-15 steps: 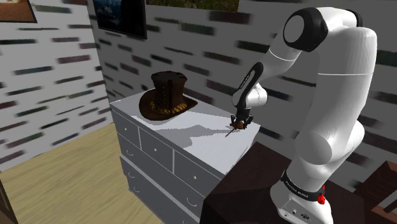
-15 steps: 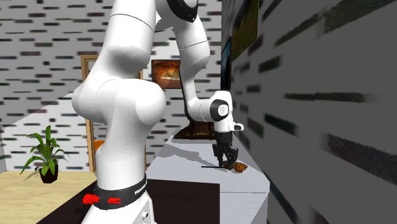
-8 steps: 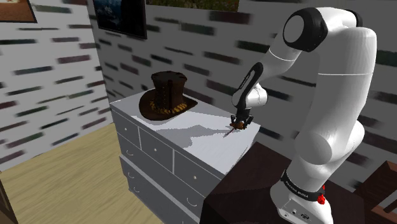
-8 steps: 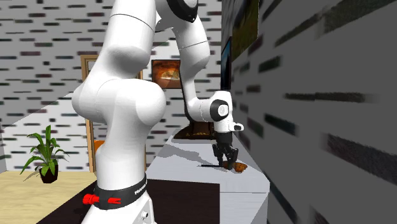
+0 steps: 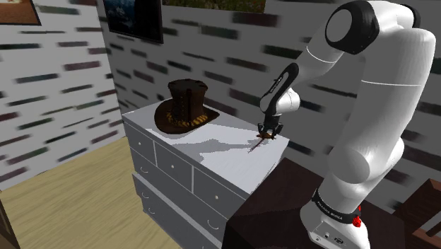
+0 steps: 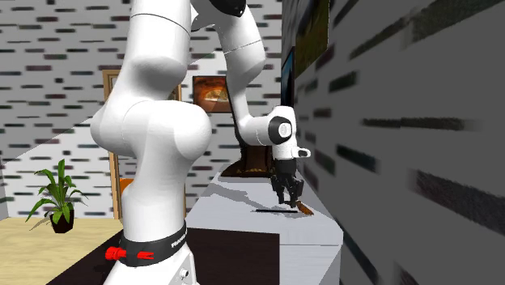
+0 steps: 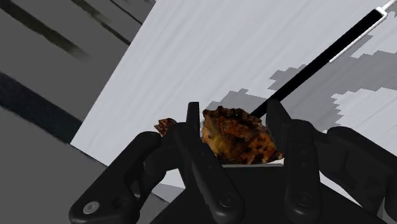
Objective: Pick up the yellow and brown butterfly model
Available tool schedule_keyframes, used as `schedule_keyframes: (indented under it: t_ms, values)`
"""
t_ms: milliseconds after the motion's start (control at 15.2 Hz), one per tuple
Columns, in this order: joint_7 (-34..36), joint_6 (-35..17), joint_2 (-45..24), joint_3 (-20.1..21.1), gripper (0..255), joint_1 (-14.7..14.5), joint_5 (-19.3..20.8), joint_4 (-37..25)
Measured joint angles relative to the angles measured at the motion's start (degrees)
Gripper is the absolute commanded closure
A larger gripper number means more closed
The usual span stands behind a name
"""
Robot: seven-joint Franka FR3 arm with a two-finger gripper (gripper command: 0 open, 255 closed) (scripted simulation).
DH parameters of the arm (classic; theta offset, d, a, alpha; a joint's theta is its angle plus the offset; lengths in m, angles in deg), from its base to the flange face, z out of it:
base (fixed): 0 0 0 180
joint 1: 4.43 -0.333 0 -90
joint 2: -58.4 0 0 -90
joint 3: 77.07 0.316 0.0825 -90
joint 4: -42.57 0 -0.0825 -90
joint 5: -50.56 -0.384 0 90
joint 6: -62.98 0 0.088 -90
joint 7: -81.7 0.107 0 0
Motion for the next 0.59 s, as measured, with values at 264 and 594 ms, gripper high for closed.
schedule_keyframes:
  t_ms: [264, 594]
  values:
    - [1.01, 3.00, 3.06, -0.60, 255, -0.53, 1.45, -0.02]
    - [1.96, 6.91, 6.94, -1.13, 255, -0.81, 3.12, -0.18]
